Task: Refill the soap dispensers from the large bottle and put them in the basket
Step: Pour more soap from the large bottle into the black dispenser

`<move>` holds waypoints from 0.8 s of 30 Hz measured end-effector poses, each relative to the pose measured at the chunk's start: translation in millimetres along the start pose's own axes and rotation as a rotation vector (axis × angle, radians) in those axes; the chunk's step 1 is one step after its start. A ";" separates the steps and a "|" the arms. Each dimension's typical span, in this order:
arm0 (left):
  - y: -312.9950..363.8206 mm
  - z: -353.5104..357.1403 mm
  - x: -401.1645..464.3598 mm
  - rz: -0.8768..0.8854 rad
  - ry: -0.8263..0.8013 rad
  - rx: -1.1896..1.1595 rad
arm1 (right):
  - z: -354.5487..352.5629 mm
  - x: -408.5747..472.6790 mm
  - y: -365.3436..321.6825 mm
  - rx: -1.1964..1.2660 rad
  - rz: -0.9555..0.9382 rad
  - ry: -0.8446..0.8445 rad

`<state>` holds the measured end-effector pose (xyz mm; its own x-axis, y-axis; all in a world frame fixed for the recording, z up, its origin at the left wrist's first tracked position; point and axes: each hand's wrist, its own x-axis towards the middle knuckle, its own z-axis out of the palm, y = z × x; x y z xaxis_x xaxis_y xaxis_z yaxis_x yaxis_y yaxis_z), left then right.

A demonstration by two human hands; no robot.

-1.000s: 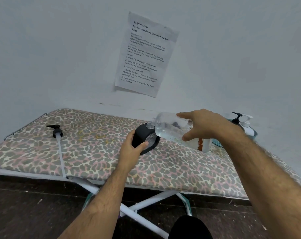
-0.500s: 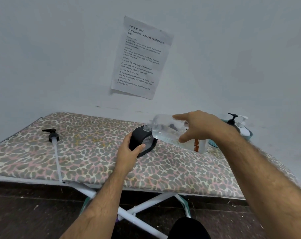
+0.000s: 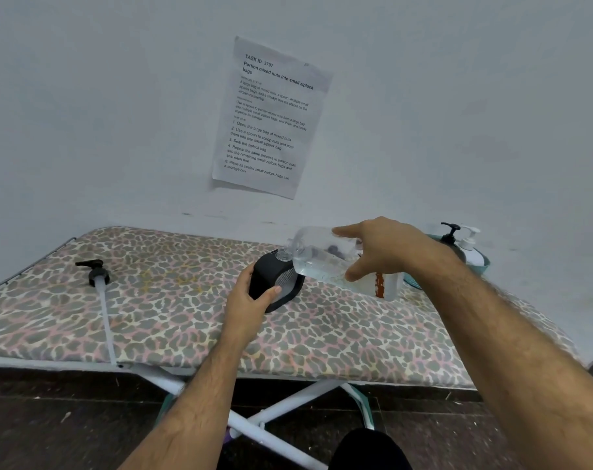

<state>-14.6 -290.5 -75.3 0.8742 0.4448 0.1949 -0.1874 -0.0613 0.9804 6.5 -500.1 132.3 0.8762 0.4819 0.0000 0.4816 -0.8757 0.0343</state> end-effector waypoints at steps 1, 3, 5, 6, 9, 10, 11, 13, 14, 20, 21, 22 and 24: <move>0.3 0.1 -0.2 0.001 0.000 0.004 | -0.3 -0.2 -0.2 0.000 -0.001 0.000; -0.5 -0.1 0.1 0.000 -0.004 0.004 | -0.8 -0.7 -0.4 0.000 -0.001 -0.001; -3.0 -0.6 1.2 -0.003 -0.005 0.009 | -1.0 -1.2 -0.5 0.002 -0.001 -0.003; -4.3 -1.0 1.8 -0.003 -0.005 0.014 | -1.2 -1.5 -0.5 0.003 0.000 -0.004; -4.4 -0.9 1.9 -0.001 -0.004 0.016 | -2.0 -1.7 -0.6 0.000 0.001 -0.006; -4.1 -0.6 1.8 0.001 -0.004 0.015 | -2.1 -1.7 -1.0 -0.003 0.001 -0.007; -3.2 -0.3 1.4 0.002 -0.004 0.014 | -2.3 -1.6 -1.2 -0.006 0.001 -0.007; -3.4 -0.2 1.6 0.002 -0.006 0.011 | -2.7 -0.9 -1.6 -0.010 0.000 -0.007; -3.7 -0.4 1.7 0.004 -0.008 0.009 | -3.0 -0.6 -1.9 -0.010 0.000 -0.008; -3.7 -0.6 2.0 0.002 -0.006 0.017 | -3.6 0.0 -2.0 -0.016 0.001 -0.017; -3.8 -0.6 1.9 0.001 -0.008 0.018 | -3.6 -0.4 -2.0 -0.014 0.001 -0.018; -4.0 -0.6 1.9 0.002 -0.010 0.019 | -3.7 -0.6 -2.0 -0.015 0.002 -0.018; -3.6 -0.6 1.2 0.000 -0.009 0.023 | -3.6 -0.7 -2.3 -0.019 0.002 -0.018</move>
<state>-13.2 -289.3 -78.7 0.8781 0.4367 0.1954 -0.1773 -0.0822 0.9807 4.7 -498.3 135.8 0.8776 0.4790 -0.0177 0.4793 -0.8760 0.0536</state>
